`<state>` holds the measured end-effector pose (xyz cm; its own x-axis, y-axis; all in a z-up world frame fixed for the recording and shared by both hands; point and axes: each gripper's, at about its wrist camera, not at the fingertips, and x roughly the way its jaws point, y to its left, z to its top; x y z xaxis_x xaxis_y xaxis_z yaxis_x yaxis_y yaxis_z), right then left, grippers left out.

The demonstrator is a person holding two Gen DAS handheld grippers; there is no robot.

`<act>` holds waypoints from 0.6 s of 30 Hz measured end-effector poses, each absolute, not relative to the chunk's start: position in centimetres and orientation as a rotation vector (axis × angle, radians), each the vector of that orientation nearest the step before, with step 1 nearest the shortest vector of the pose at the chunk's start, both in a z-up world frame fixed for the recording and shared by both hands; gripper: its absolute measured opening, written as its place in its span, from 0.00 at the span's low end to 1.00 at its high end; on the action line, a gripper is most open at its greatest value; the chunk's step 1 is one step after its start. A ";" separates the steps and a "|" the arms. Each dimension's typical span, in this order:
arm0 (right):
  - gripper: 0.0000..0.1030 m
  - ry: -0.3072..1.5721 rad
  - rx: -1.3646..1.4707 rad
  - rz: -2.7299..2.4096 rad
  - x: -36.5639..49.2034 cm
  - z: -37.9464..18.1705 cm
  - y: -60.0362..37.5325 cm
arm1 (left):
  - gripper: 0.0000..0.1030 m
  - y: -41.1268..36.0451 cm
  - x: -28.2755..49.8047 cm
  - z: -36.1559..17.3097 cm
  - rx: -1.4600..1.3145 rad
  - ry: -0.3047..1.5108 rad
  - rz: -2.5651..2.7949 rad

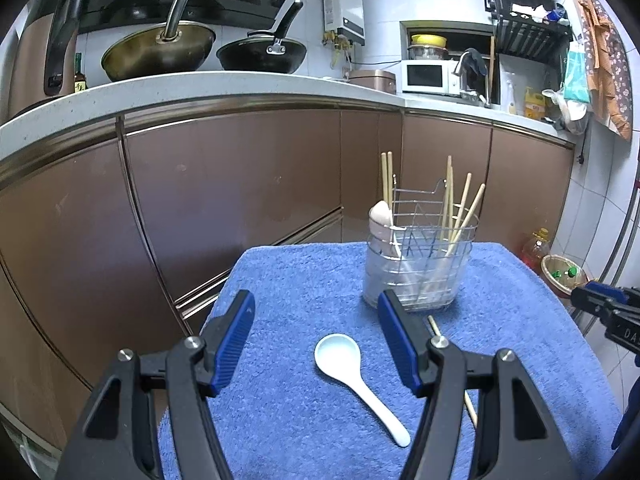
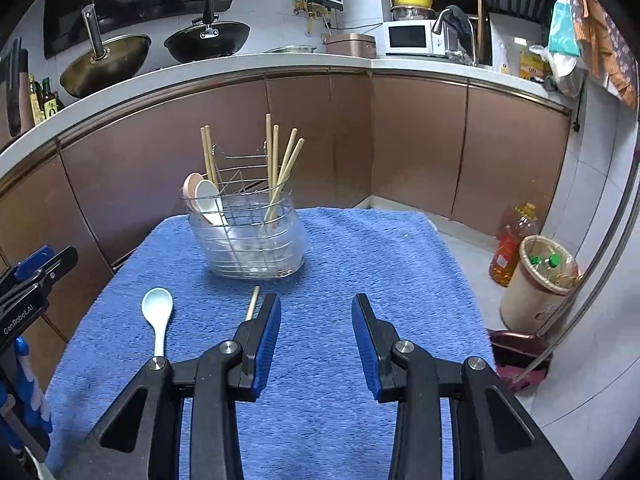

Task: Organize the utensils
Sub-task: 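Withdraw both open tools from the holder back over the towel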

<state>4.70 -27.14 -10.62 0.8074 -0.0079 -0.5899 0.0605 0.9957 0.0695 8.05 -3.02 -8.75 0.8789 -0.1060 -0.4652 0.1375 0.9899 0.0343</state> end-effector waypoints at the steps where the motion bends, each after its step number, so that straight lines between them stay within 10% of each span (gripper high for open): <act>1: 0.34 0.628 0.078 -0.044 4.6 -10.6 -27.1 | 0.60 -3.0 8.0 -8.8 0.066 0.484 -0.125; 18: 0.34 0.607 -0.011 -0.093 4.2 -10.4 -26.9 | 0.60 -2.9 8.6 -10.3 0.064 0.555 -0.146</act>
<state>4.24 -26.86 -10.42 0.8172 -0.0902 -0.5692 0.0838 0.9958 -0.0374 8.59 -2.95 -10.31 0.8396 -0.1211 -0.5296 0.1557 0.9876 0.0210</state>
